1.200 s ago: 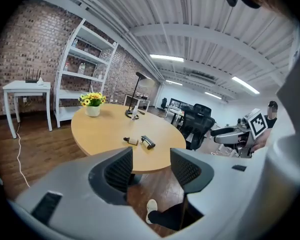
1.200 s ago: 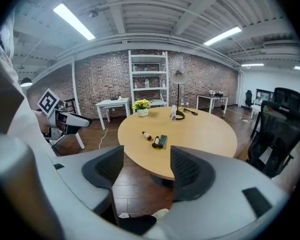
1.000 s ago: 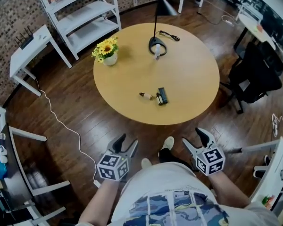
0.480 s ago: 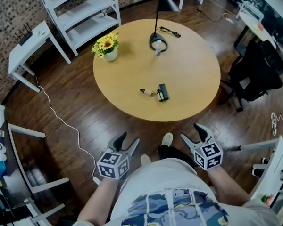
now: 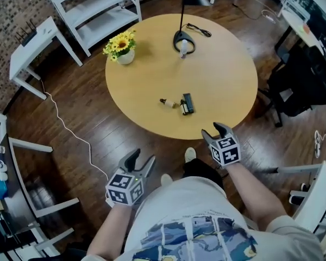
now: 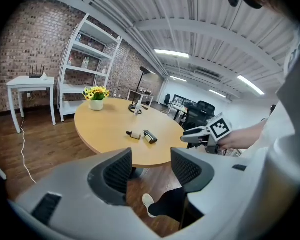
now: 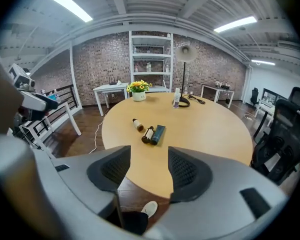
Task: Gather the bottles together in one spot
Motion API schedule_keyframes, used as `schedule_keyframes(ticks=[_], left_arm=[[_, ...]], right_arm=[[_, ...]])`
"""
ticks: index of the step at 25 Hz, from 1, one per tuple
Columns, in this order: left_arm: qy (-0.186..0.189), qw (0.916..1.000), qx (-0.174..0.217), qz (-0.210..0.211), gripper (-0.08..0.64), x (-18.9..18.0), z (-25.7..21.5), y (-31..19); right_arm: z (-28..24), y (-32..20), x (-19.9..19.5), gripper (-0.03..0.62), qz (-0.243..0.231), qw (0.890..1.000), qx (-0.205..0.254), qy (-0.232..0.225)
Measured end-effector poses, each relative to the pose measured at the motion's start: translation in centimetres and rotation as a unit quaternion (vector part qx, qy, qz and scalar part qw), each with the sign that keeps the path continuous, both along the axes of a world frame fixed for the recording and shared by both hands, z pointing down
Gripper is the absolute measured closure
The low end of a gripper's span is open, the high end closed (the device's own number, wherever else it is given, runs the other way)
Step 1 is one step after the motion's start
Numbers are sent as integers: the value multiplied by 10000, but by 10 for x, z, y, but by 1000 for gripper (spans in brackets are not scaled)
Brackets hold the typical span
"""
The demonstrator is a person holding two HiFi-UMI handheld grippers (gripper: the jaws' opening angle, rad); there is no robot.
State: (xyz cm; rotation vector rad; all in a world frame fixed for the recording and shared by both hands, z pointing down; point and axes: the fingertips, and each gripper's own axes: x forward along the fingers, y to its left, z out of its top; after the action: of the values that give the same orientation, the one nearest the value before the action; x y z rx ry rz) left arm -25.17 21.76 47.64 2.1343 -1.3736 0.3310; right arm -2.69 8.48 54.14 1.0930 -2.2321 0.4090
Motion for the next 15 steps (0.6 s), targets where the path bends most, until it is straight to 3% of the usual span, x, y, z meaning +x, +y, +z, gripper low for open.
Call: schedule_keyframes(ticks=[9, 15], left_arm=[[-155, 9975, -411, -559, 339, -1, 2, -29], [-317, 9942, -692, -757, 339, 9, 8, -55]], right_arm=[[64, -94, -51, 365, -441, 9977, -503, 117], [100, -134, -51, 383, -646, 9947, -733, 310]])
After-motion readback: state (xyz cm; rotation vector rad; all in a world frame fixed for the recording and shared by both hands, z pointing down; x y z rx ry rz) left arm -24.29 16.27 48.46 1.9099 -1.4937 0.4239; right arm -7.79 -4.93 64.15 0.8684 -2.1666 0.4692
